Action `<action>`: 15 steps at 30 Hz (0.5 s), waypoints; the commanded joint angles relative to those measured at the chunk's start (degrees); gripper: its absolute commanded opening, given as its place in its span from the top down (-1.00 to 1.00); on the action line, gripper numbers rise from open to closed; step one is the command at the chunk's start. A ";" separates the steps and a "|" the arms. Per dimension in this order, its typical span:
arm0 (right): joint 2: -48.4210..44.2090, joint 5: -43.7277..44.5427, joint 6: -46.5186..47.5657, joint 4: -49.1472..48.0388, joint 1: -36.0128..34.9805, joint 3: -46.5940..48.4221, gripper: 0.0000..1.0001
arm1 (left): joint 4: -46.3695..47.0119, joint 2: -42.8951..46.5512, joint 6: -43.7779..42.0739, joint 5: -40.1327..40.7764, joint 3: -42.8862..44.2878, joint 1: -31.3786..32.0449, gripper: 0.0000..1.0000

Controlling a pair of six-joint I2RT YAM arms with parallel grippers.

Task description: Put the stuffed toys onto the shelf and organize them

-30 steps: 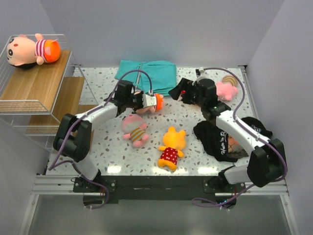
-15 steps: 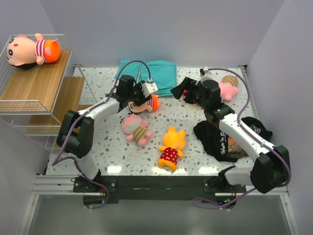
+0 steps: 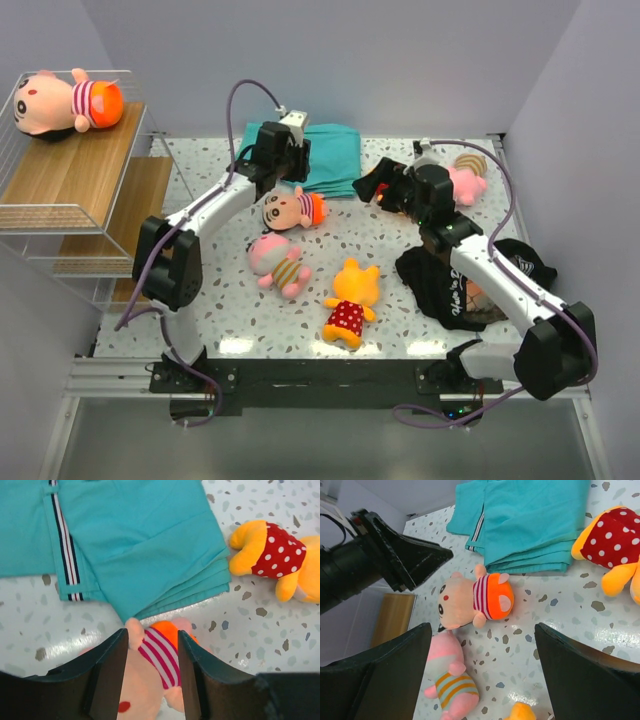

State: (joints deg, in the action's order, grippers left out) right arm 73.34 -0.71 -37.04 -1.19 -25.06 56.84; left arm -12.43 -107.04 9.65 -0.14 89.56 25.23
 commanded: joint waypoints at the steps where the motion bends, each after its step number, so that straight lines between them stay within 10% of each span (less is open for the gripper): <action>1: -1.80 2.47 1.00 -0.48 -0.08 0.29 -0.76 | -0.23 3.34 15.05 15.15 0.79 4.02 -0.01; 15: -3.29 6.42 2.41 0.66 -0.34 0.20 -0.76 | 0.91 -6.33 13.47 20.72 3.34 12.21 -0.03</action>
State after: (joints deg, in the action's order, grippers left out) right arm 72.36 3.46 -35.79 -0.16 -25.12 56.84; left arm -14.61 -110.21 24.01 20.82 91.37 36.86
